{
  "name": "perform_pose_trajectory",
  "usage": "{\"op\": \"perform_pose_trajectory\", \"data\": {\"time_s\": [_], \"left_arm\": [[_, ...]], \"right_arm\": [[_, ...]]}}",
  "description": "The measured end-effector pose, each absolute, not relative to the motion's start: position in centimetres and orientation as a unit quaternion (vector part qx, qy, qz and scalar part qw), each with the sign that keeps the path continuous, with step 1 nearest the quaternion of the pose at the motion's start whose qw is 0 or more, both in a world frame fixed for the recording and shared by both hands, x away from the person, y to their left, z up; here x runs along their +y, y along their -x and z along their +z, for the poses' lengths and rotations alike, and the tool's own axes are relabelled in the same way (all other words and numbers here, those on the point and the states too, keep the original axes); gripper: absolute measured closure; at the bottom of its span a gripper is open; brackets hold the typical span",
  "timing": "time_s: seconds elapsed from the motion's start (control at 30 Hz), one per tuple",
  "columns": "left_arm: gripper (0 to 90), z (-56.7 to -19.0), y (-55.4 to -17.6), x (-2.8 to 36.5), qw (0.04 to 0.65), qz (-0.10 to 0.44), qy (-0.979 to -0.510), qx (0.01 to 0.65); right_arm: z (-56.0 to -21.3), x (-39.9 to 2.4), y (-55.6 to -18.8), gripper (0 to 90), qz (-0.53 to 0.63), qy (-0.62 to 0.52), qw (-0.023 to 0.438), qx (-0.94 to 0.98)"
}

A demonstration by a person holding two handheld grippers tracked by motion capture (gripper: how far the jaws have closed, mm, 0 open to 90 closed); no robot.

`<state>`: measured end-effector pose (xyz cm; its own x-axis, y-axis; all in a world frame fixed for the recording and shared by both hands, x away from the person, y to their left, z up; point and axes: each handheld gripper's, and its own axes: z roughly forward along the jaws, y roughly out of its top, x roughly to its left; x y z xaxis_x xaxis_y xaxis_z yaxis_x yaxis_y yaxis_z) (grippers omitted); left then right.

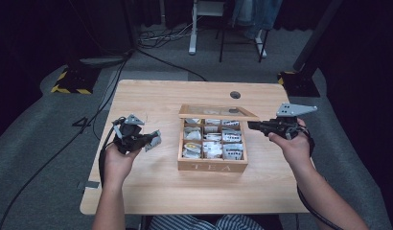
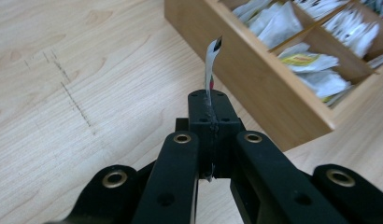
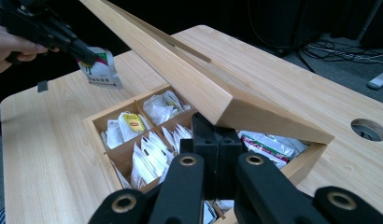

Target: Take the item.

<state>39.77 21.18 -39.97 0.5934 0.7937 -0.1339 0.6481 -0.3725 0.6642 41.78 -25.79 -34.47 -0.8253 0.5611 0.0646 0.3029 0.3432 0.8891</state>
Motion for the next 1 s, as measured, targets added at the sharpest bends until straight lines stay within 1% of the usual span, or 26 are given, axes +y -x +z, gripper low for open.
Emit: {"op": "perform_pose_trajectory", "data": {"time_s": [0.27, 0.57, 0.8, 0.93, 1.0], "left_arm": [[89.8, -41.7, -40.8, 22.6, 0.351, 0.091, -0.810, 0.461], [89.7, -43.7, -41.8, 23.3, 0.343, 0.077, -0.802, 0.483], [89.0, -44.2, -42.1, 23.7, 0.347, 0.078, -0.795, 0.492], [81.6, -44.5, -42.1, 23.7, 0.325, 0.094, -0.797, 0.501], [74.7, -44.5, -42.2, 23.8, 0.319, 0.101, -0.795, 0.506]], "right_arm": [[-34.5, -25.7, -41.9, 90.0, 0.506, -0.267, 0.127, 0.810], [-34.5, -25.7, -41.9, 90.0, 0.505, -0.267, 0.128, 0.811], [-34.5, -25.7, -41.9, 90.0, 0.505, -0.267, 0.128, 0.811], [-34.5, -25.7, -41.9, 90.0, 0.505, -0.267, 0.127, 0.811], [-34.5, -25.7, -41.9, 90.0, 0.505, -0.267, 0.127, 0.811]]}}
